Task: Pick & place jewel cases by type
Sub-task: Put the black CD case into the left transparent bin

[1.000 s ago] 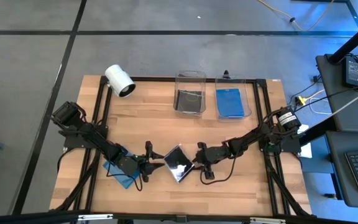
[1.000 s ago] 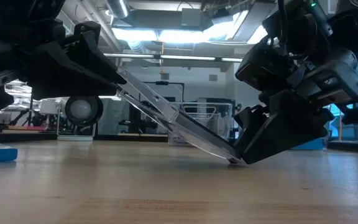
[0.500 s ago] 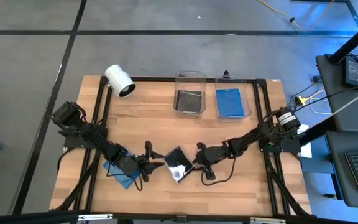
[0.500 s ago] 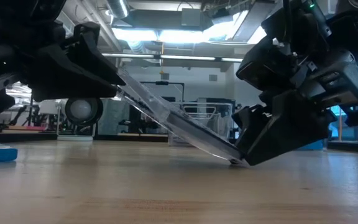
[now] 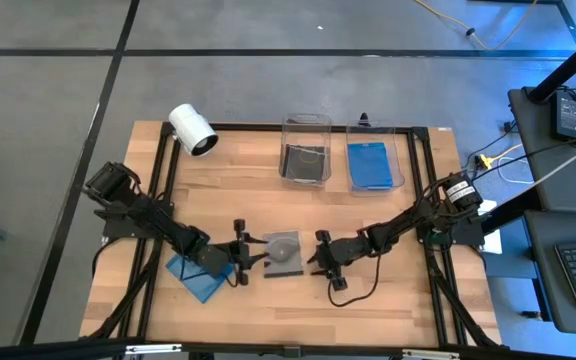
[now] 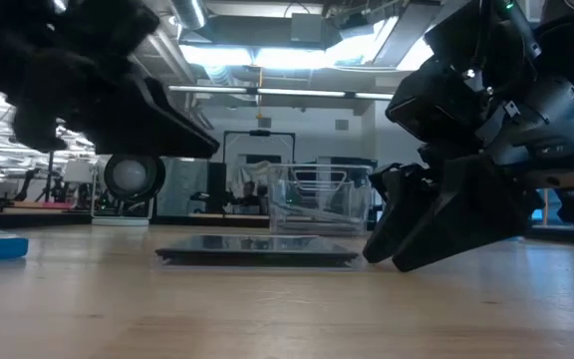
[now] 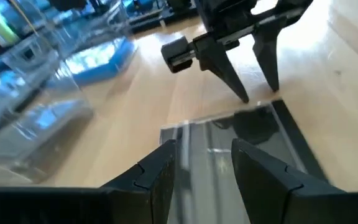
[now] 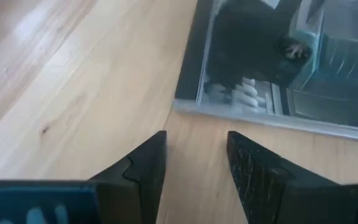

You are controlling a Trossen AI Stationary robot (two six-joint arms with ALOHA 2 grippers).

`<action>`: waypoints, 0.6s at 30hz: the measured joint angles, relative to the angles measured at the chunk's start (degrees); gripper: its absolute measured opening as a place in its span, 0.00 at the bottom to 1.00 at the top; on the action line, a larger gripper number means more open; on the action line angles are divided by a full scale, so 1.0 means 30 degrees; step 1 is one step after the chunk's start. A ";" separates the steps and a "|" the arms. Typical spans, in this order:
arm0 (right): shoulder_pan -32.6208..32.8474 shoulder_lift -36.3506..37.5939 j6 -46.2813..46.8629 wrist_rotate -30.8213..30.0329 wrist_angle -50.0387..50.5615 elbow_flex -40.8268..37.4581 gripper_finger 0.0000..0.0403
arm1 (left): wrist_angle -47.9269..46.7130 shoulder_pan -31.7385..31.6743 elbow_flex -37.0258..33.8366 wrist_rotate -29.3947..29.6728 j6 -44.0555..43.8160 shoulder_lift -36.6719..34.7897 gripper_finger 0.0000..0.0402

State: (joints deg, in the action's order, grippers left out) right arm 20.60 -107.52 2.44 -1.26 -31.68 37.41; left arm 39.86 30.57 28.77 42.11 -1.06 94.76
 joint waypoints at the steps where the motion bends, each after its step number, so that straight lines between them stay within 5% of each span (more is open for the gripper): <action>1: -0.0007 -0.0008 -0.0045 -0.0022 -0.0027 0.0000 0.43 | -0.0009 -0.0214 0.0002 -0.0355 -0.0296 0.0070 0.38; 10: 0.0000 -0.0008 0.0240 -0.0732 -0.0051 0.0000 0.43 | -0.1377 -0.1005 0.0000 -0.2138 -0.0438 0.0661 0.37; 18: -0.0055 0.0020 -0.0455 -0.1154 0.0382 0.0041 0.43 | -0.2402 0.0419 0.0778 -0.3294 -0.1583 -0.0371 0.34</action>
State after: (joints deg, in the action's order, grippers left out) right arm 20.44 -107.46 1.08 -4.72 -30.54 37.53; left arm 32.66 31.82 31.11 32.23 -5.81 93.65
